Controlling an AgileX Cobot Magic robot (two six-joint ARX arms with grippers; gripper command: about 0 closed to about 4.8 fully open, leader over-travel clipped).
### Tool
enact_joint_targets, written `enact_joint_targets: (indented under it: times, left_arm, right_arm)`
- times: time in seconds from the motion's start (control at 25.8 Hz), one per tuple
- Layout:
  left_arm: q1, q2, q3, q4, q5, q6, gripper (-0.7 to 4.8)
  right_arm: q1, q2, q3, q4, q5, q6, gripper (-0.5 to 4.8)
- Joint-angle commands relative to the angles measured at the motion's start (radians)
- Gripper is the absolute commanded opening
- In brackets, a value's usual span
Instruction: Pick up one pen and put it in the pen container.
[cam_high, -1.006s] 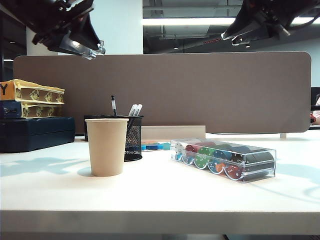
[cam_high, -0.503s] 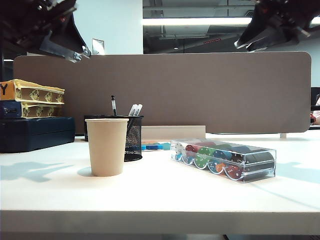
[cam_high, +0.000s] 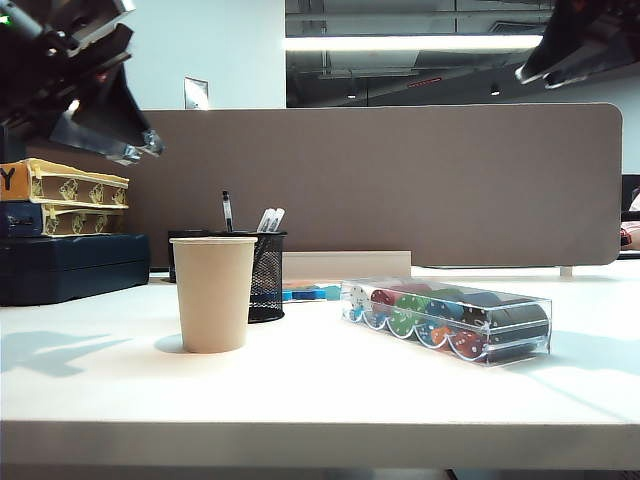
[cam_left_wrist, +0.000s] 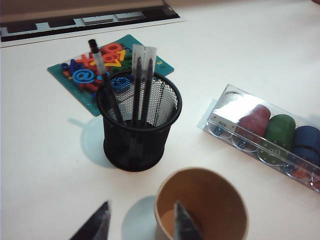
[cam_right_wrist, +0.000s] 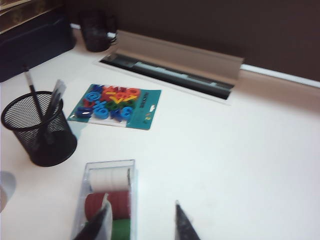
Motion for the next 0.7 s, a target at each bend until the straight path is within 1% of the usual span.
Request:
enact_joint_targets:
  times: [0.04,0.08,0.19,0.5,0.7]
  left_arm:
    - [0.001,-0.048,-0.037,0.048,-0.026,-0.014,1.61]
    - [0.001,-0.085,-0.065,0.053,-0.047,-0.014,1.61]
    - [0.001,-0.14,-0.105,0.056,-0.066,-0.014,1.61]
    - [0.001,-0.253,-0.212,0.076,-0.13,-0.015,1.61]
    - [0.001,-0.317,-0.298,0.094,-0.143,-0.061,1.61]
  right_arm:
    - [0.001,-0.048,-0.024,0.021,0.04,-0.018,1.59]
    - [0.001,-0.076,-0.048,0.022,0.048,-0.024,1.59]
    - [0.001,-0.105,-0.081,0.016,0.048,-0.024,1.59]
    - [0.008,-0.157,-0.176,0.018,0.057,-0.023,1.59]
    - [0.008,-0.224,-0.224,0.016,0.098,-0.02,1.59]
